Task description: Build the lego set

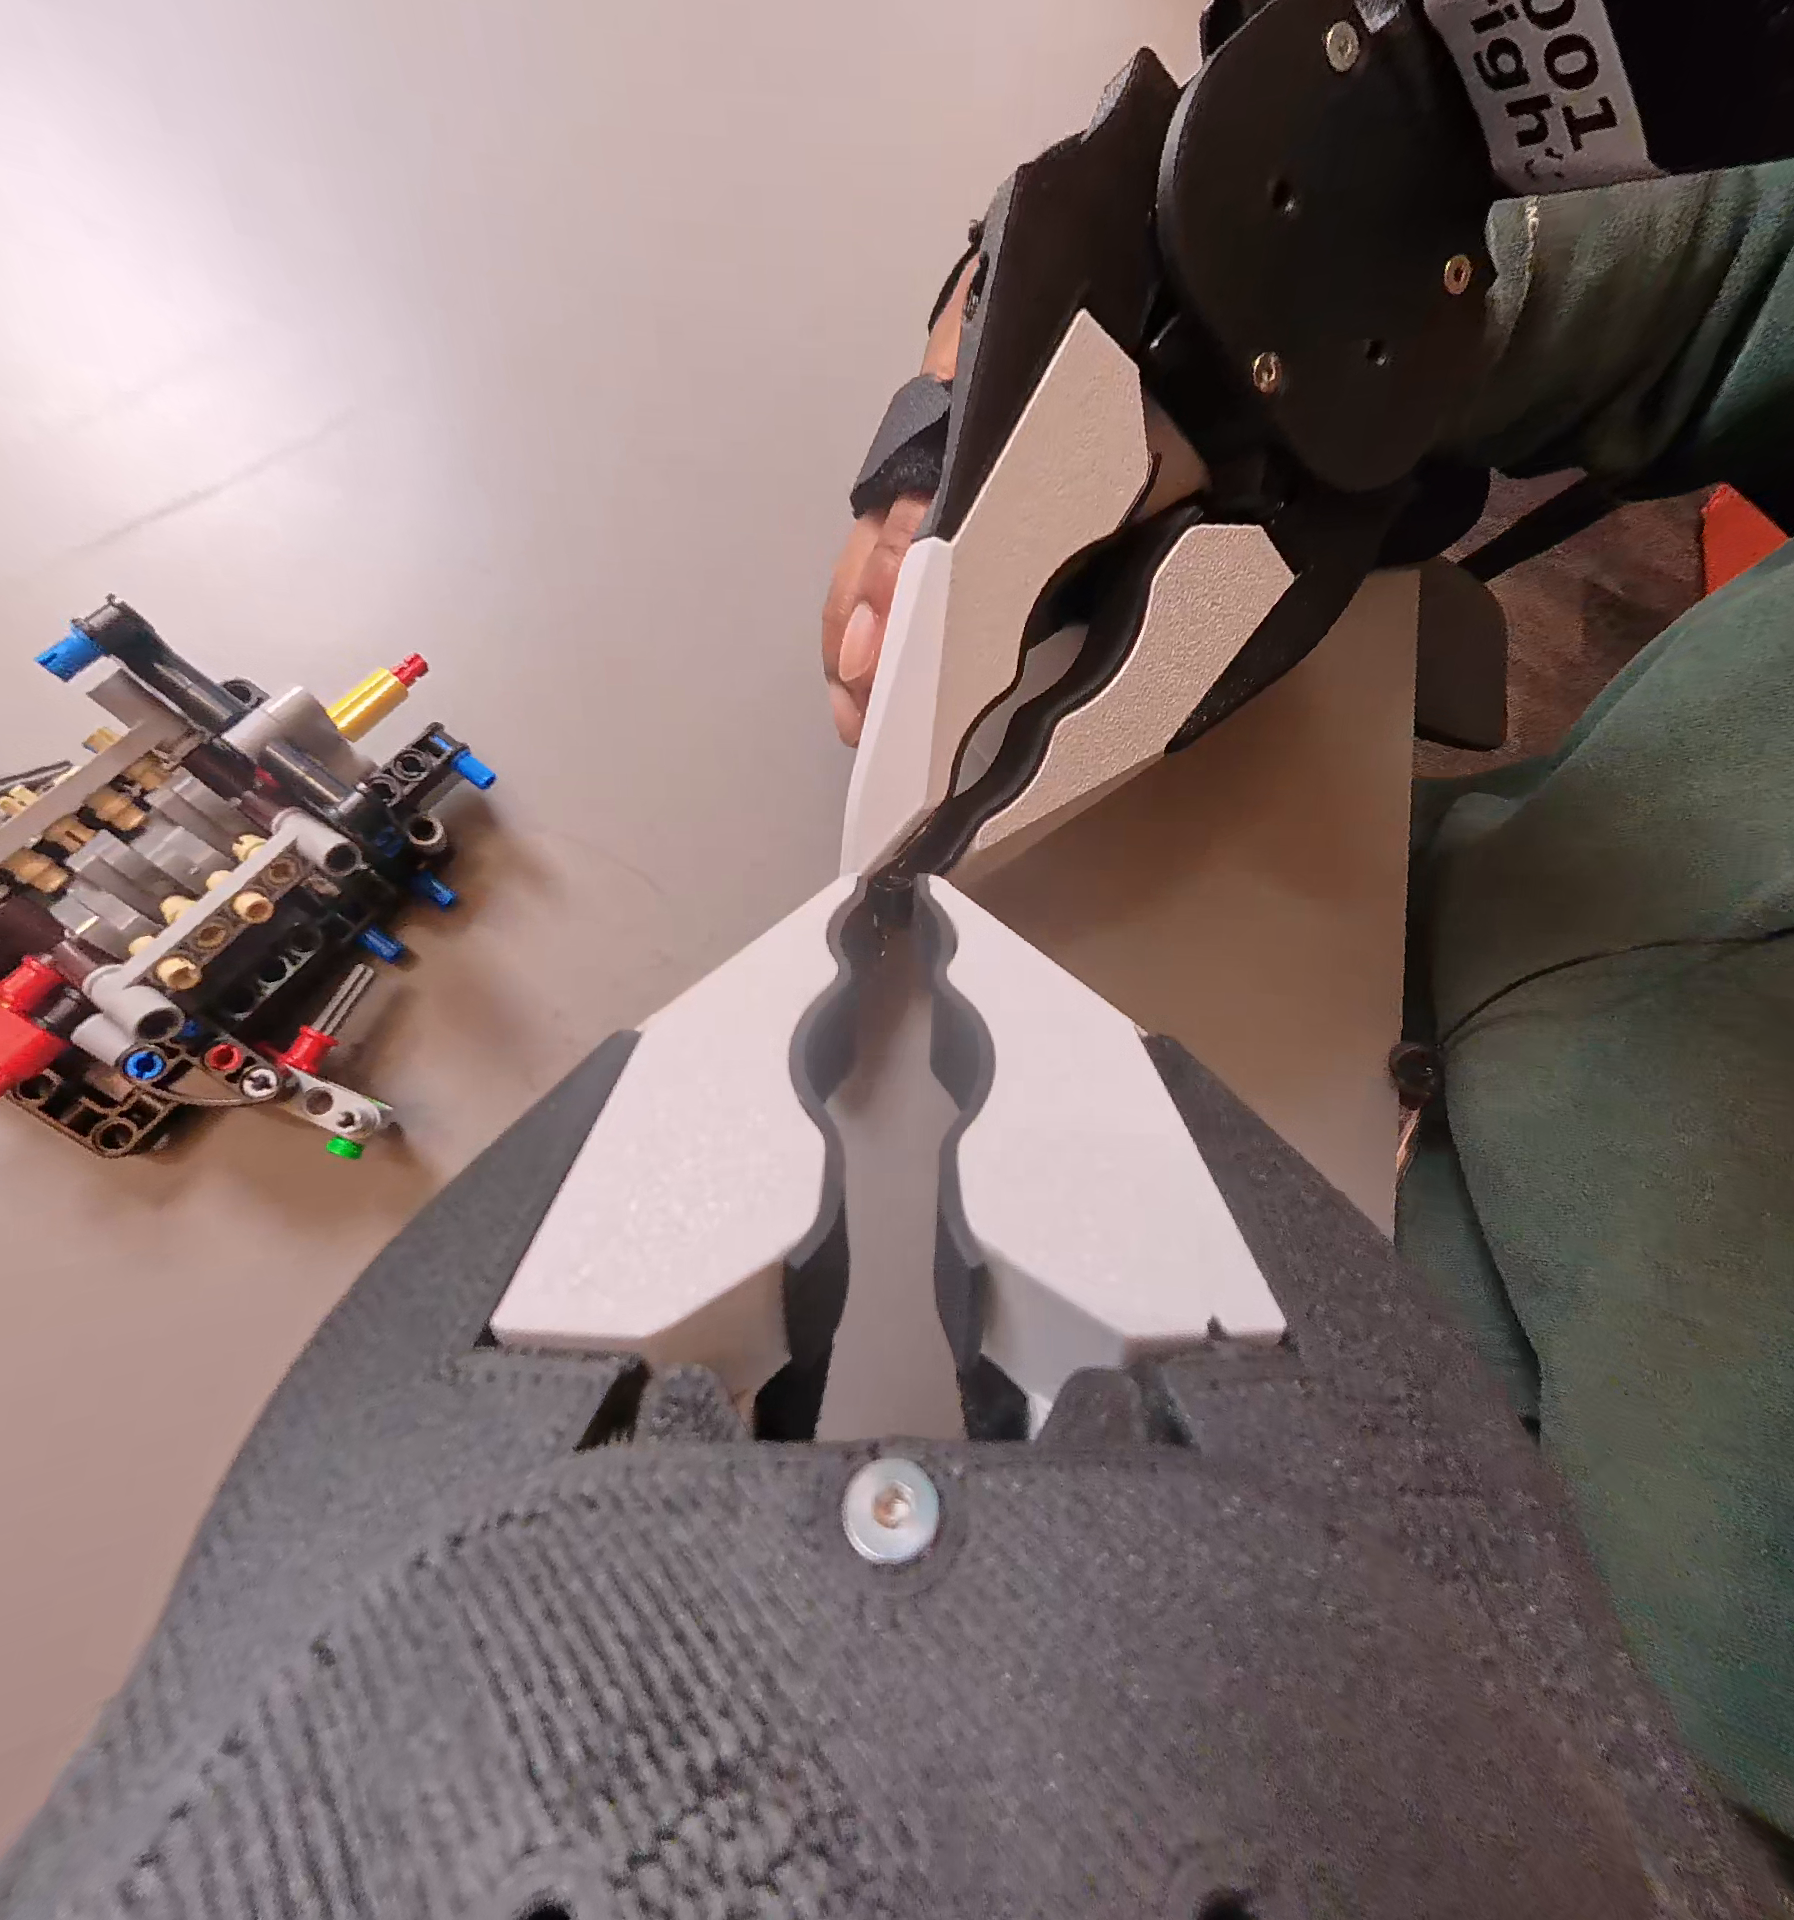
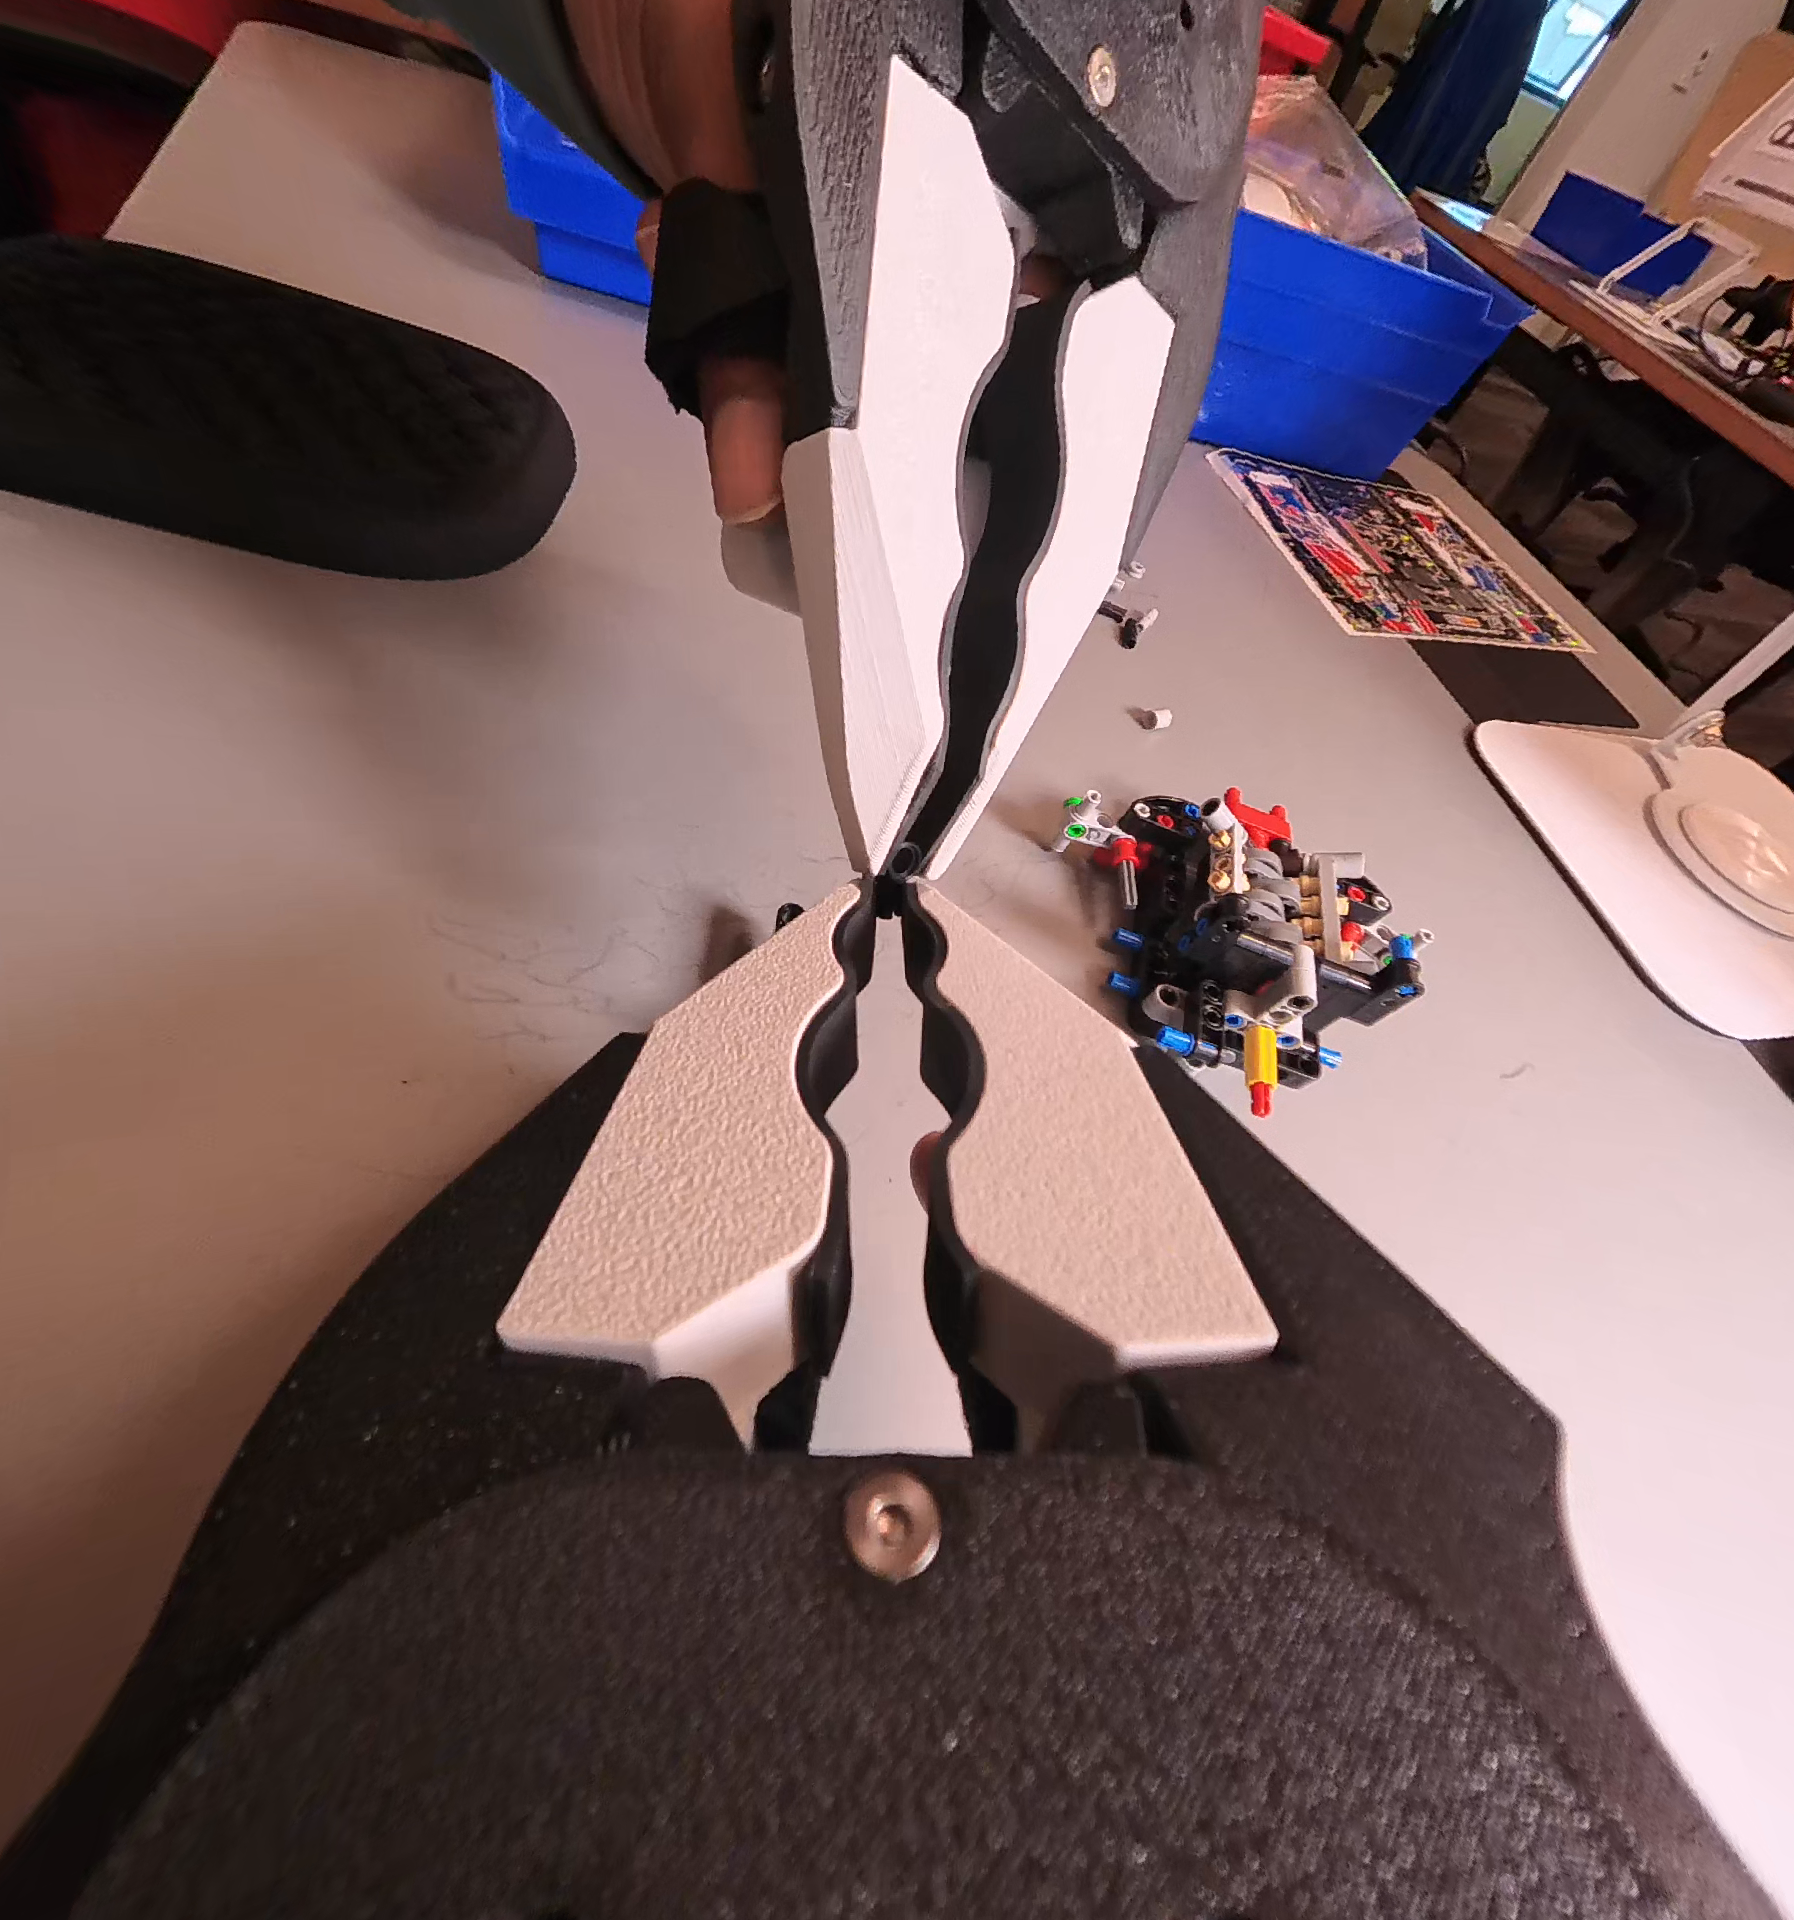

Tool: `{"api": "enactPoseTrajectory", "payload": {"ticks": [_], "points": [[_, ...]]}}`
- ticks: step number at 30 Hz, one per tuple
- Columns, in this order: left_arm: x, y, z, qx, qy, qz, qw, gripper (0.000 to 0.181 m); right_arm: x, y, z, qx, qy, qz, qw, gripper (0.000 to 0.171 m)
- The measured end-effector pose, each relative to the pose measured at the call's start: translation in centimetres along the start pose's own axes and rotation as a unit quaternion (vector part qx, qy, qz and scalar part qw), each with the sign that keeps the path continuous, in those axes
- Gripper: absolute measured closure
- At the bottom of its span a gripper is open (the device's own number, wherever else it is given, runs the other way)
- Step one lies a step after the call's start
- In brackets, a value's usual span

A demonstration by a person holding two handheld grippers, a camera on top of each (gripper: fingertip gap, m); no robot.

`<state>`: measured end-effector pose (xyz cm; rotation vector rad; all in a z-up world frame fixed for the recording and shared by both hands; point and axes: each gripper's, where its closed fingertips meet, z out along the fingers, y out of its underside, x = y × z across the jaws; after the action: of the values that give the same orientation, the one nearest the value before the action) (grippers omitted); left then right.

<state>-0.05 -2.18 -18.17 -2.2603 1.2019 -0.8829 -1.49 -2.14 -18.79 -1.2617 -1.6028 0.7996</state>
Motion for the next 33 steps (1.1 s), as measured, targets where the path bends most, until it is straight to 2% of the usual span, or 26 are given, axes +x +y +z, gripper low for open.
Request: {"api": "enactPoseTrajectory", "payload": {"ticks": [19,28,29,31,33], "points": [[0.1,-0.2,-0.3,0.008,-0.019,0.024,1.000,0.175,0.1,-0.4,-0.1,0.010,0.003,0.007,1.000,0.169],[0.6,0.3,-0.4,-0.011,-0.042,0.091,0.995,0.176,-0.5,-0.6,0.0,0.017,-0.014,0.020,1.000,0.168],[0.6,0.5,-0.3,-0.018,-0.041,0.096,0.994,0.176,-0.7,-0.5,0.1,0.014,-0.026,0.030,0.999,0.166],[0.3,0.8,-0.5,-0.032,-0.045,0.110,0.992,0.176,-1.2,0.2,0.1,-0.011,-0.054,0.037,0.998,0.150],[0.2,1.3,-0.5,-0.051,-0.047,0.128,0.989,0.176,-1.1,1.3,-0.4,-0.040,-0.063,0.019,0.997,0.143]]}}
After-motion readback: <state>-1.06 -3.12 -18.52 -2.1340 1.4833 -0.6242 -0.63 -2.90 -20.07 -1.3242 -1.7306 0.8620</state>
